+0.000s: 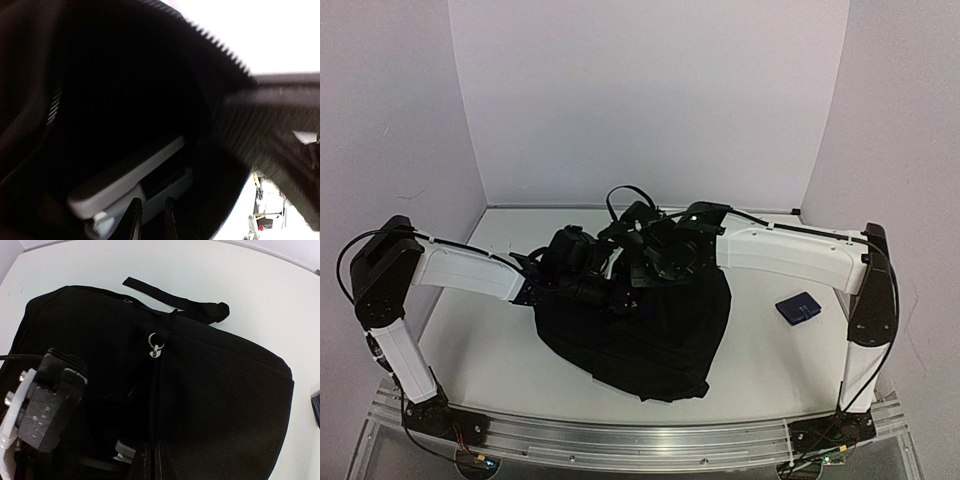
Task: Pack the student bag
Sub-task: Place the stationery in the student bag, then pick up the personal item from the center of the board.
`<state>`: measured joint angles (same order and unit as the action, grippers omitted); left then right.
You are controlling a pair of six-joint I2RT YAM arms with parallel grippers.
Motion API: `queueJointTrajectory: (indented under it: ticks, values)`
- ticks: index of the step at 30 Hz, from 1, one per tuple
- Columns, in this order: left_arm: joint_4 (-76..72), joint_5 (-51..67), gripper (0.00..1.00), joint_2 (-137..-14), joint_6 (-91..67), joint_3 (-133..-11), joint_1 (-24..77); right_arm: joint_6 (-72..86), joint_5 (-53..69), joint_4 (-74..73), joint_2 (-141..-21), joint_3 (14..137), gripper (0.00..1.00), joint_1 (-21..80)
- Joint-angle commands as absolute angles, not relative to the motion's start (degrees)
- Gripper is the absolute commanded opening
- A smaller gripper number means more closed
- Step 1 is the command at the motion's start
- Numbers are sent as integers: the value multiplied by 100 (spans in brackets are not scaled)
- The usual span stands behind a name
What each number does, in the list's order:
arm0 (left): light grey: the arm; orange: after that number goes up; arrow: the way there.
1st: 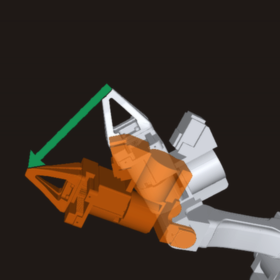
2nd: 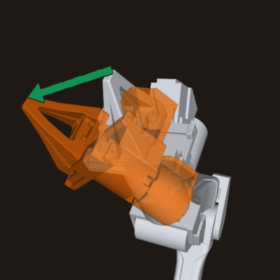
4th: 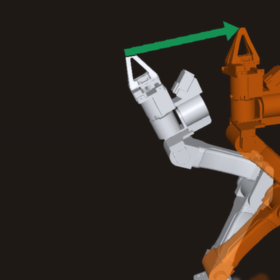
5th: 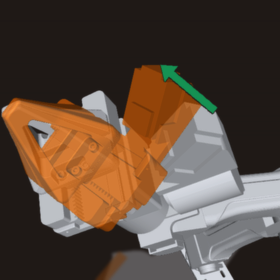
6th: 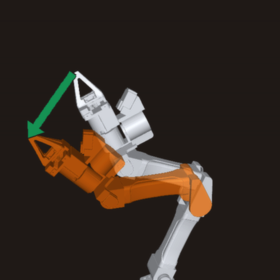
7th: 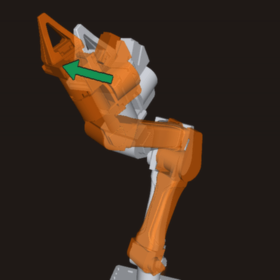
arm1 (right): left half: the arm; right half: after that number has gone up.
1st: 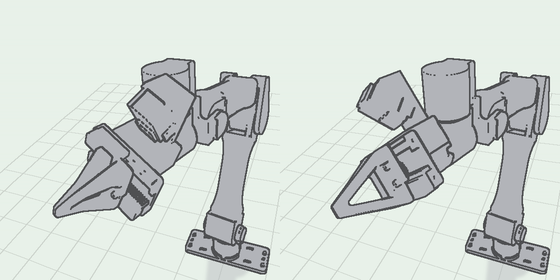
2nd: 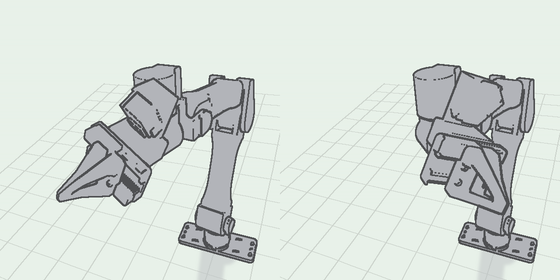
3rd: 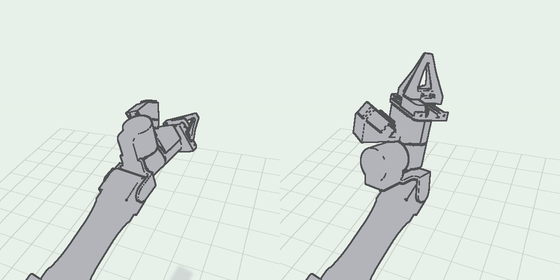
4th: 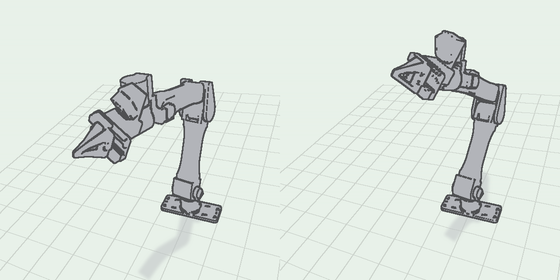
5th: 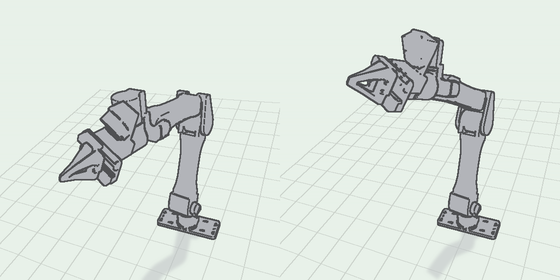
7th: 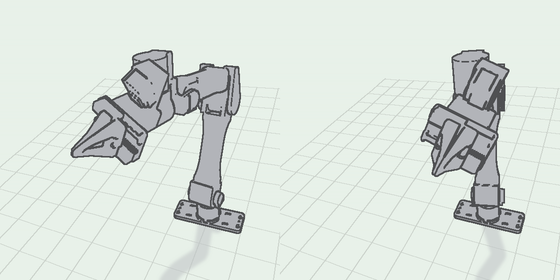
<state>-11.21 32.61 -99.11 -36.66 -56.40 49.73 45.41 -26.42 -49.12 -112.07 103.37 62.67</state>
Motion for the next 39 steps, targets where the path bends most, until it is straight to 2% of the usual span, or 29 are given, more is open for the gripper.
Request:
queueJointTrajectory:
  ticks: [1,7,14,16,20,23,28,34,39]
  values:
    - [-1529,3531,18,-10179,-3779,-6001,5096,4487,-2772,-4825,-10916,10362,0,6233]
    - [-1738,3111,21,-10004,-3808,-5709,5106,4466,-2766,-4799,-10887,10303,0,6215]
    - [-1076,1870,40,-9131,-3599,-5339,5090,4412,-2655,-4663,-10795,10280,1,6188]
    - [-654,1387,43,-8781,-3533,-5313,5080,4288,-2514,-4493,-10716,10269,11,6182]
    - [-358,860,58,-8057,-3463,-5013,5022,4020,-2154,-4145,-10487,10262,36,6186]
    - [-30,541,65,-7597,-3474,-4803,4893,3910,-2150,-4075,-10259,10273,58,6179]
    - [723,353,84,-7107,-3566,-4742,4467,3823,-2004,-3961,-9795,9971,83,5824]
    - [707,531,93,-6848,-3756,-4553,3949,3880,-1604,-3655,-8965,8730,97,4692]
    - [706,563,96,-6880,-3775,-4561,3815,4142,-1570,-3300,-8152,7313,98,3577]
